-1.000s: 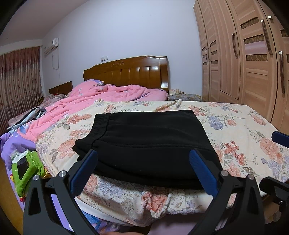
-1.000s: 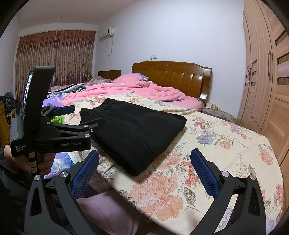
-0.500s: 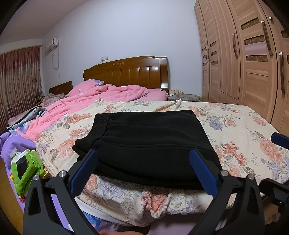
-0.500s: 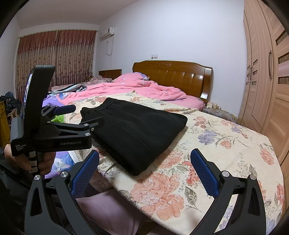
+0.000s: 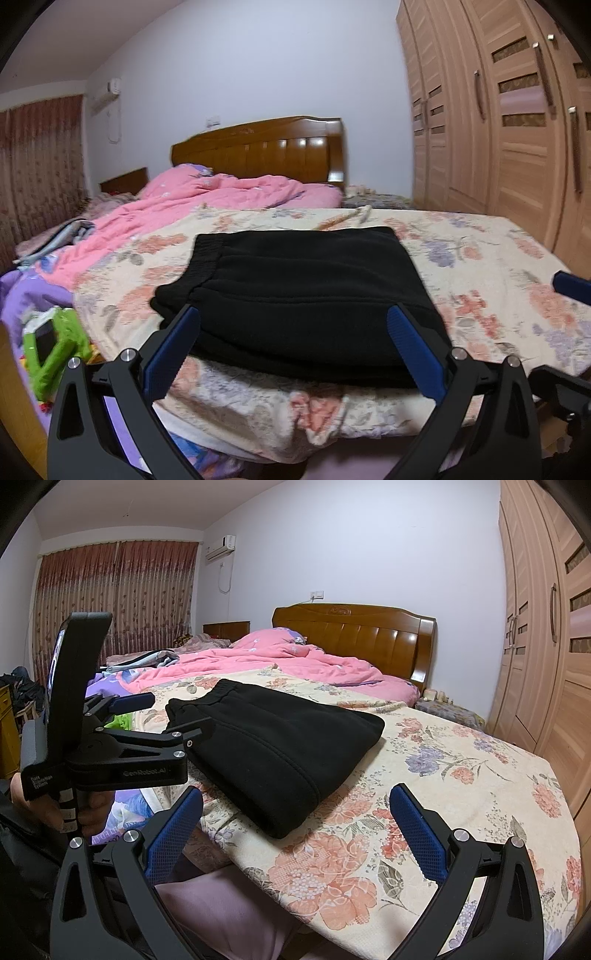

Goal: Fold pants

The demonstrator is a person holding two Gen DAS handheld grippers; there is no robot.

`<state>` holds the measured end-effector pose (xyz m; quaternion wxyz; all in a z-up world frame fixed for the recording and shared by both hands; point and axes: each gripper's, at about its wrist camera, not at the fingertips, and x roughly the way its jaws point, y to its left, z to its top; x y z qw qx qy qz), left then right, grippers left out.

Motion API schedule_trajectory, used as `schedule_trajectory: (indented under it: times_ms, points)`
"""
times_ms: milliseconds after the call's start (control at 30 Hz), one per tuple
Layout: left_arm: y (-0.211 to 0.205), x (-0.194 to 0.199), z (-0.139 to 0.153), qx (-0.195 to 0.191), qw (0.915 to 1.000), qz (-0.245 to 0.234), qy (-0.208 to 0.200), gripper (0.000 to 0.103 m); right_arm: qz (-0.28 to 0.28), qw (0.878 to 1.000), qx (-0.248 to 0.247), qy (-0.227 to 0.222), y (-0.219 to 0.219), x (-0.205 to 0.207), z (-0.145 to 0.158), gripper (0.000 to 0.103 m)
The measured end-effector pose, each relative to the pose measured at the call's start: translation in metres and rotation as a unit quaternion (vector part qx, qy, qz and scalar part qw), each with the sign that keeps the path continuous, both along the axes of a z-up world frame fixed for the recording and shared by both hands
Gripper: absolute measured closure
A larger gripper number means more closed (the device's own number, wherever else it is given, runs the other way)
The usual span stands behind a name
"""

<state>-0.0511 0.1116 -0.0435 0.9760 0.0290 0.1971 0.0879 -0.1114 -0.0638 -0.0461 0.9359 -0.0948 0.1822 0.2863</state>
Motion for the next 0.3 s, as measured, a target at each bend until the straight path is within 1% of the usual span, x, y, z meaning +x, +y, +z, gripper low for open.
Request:
schedule_trajectory:
  times_ms: [200,300]
  points:
    - [0.0060,0.0048,-0.0019,-0.018,0.9998,-0.002,0.010,0.002,0.001,1.000,0.000,0.001,-0.0001,0.0005,-0.0009,0.005]
    - [0.0059,0.0021,-0.0025,-0.021,0.9998,-0.003,0.006,0.002,0.001,1.000,-0.001,0.002,0.0005,0.0005,-0.0013,0.005]
